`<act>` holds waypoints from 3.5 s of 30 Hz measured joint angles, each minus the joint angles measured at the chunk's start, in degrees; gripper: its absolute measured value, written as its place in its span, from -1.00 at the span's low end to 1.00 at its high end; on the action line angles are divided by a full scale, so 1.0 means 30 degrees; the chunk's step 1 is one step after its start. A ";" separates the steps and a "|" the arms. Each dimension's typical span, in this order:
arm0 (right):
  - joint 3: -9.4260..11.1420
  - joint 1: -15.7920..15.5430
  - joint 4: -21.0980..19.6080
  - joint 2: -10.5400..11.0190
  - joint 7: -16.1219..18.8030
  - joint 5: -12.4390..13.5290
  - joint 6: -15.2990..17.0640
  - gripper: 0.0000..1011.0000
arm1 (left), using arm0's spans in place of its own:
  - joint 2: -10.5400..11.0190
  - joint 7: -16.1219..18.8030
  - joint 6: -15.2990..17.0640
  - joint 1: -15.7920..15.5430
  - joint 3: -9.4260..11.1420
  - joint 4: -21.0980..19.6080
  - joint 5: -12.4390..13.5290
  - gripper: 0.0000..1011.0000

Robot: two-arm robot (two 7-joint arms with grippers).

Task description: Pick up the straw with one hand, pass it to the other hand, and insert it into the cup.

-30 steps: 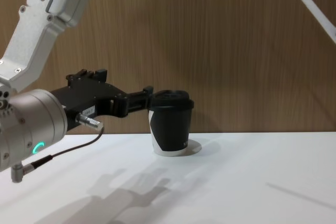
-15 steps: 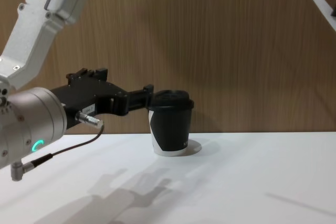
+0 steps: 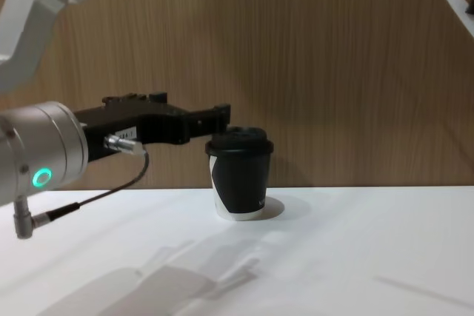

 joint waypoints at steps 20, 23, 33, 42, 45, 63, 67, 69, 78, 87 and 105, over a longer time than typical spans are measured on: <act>-0.0037 0.0054 -0.0002 -0.0005 0.0100 0.0081 -0.0002 -1.00 | 0.0235 -0.4679 0.2769 -0.1054 -0.0972 -0.0823 -0.5460 0.98; -0.0037 0.0060 -0.0002 -0.0005 0.0107 0.0090 -0.0003 -1.00 | 0.0208 -0.5371 0.3194 -0.1308 -0.1025 -0.0882 -0.6265 0.98; -0.0037 0.0067 0.0000 -0.0005 0.0123 0.0091 -0.0002 -1.00 | -0.0136 -0.7364 0.4394 -0.2427 -0.1068 -0.0922 -0.8599 0.98; -0.0036 0.0067 0.0000 -0.0004 0.0123 0.0092 -0.0003 -1.00 | -0.0744 -0.8859 0.5324 -0.3505 -0.0889 -0.0638 -1.0487 0.98; -0.0036 0.0067 0.0000 -0.0005 0.0122 0.0092 -0.0002 -1.00 | -0.0880 -0.9140 0.5542 -0.3761 -0.0812 -0.0573 -1.0894 0.98; -0.0036 0.0067 0.0001 -0.0004 0.0120 0.0089 -0.0002 -1.00 | -0.1243 -0.9635 0.5830 -0.4663 -0.0211 -0.0187 -1.1579 0.98; -0.0035 0.0067 0.0000 -0.0004 0.0120 0.0089 -0.0003 -1.00 | -0.1389 -0.9677 0.5769 -0.4909 0.0044 0.0037 -1.1579 0.98; -0.0036 0.0068 -0.0001 -0.0004 0.0121 0.0089 -0.0002 -1.00 | -0.1447 -0.9687 0.5740 -0.5010 0.0138 0.0131 -1.1573 0.98; -0.0036 0.0067 -0.0001 -0.0003 0.0121 0.0089 -0.0002 -1.00 | -0.1718 -0.9729 0.5489 -0.5493 0.0591 0.0695 -1.1483 0.98; -0.0036 0.0067 0.0000 -0.0003 0.0121 0.0089 -0.0003 -1.00 | -0.1884 -0.9693 0.5298 -0.5756 0.0853 0.1050 -1.1415 0.96; -0.0036 0.0066 0.0000 -0.0004 0.0120 0.0090 -0.0003 -1.00 | -0.1996 -0.9640 0.5171 -0.5940 0.1036 0.1315 -1.1368 0.00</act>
